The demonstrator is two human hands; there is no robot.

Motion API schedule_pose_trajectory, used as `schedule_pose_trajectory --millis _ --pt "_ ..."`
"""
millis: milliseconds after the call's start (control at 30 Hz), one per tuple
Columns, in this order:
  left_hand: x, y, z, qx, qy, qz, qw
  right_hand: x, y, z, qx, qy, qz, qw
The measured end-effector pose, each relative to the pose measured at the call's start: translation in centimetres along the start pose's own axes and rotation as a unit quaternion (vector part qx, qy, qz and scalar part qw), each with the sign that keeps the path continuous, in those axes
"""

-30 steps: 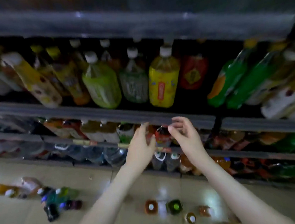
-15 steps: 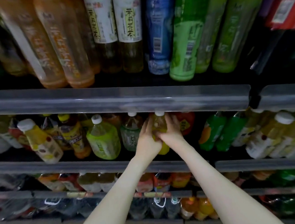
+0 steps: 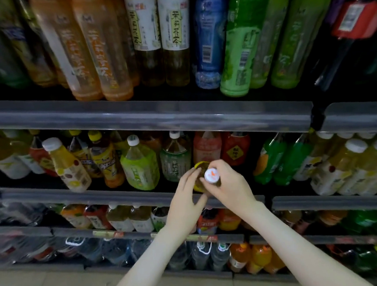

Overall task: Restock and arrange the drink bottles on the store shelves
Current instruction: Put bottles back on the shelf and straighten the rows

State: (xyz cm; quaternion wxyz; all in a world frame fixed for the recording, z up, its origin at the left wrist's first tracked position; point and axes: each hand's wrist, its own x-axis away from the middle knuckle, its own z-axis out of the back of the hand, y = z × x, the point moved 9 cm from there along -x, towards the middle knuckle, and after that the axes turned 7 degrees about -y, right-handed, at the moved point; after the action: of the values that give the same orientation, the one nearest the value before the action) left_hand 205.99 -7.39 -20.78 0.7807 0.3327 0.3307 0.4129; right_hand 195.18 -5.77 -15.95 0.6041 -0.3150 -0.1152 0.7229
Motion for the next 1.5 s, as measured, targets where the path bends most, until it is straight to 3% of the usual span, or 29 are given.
schedule_pose_trajectory --millis 133,233,333,467,633,867,1000,1100,1367,1500 --pt "3.1 2.9 1.6 0.03 0.061 -0.024 0.997 2.0 -3.6 3.2 -0.033 0.081 0.045 0.995" --pt "6.4 3.9 2.2 0.038 0.078 0.0 0.996 3.6 -4.0 3.3 -0.114 0.019 -0.004 0.993" --pt "10.8 1.9 0.8 0.034 0.035 0.075 0.996 6.6 -3.7 0.2 -0.139 -0.075 -0.043 0.987" --pt "19.0 -4.2 -3.2 -0.03 -0.042 0.189 0.981 13.1 -1.8 -9.0 -0.081 -0.23 -0.111 0.963" --pt "31.5 -15.3 -8.4 -0.036 -0.117 0.363 0.924 23.8 3.5 -22.5 -0.052 -0.37 -0.197 0.906" --pt "46.3 -34.4 -19.7 -0.006 -0.166 0.488 0.857 39.4 12.8 -45.1 -0.07 -0.431 -0.301 0.848" --pt "52.1 -45.0 -26.9 0.017 -0.159 0.521 0.839 46.5 18.8 -57.8 -0.082 -0.444 -0.347 0.822" --pt "55.3 -50.6 -31.1 0.028 -0.153 0.533 0.832 50.2 22.4 -65.5 -0.073 -0.445 -0.348 0.822" --pt "59.0 -55.5 -34.2 0.054 -0.106 0.568 0.815 51.8 25.0 -72.3 -0.027 -0.423 -0.333 0.842" --pt "57.1 -53.4 -31.5 0.069 -0.074 0.583 0.806 50.5 23.5 -70.1 0.024 -0.505 -0.336 0.795"
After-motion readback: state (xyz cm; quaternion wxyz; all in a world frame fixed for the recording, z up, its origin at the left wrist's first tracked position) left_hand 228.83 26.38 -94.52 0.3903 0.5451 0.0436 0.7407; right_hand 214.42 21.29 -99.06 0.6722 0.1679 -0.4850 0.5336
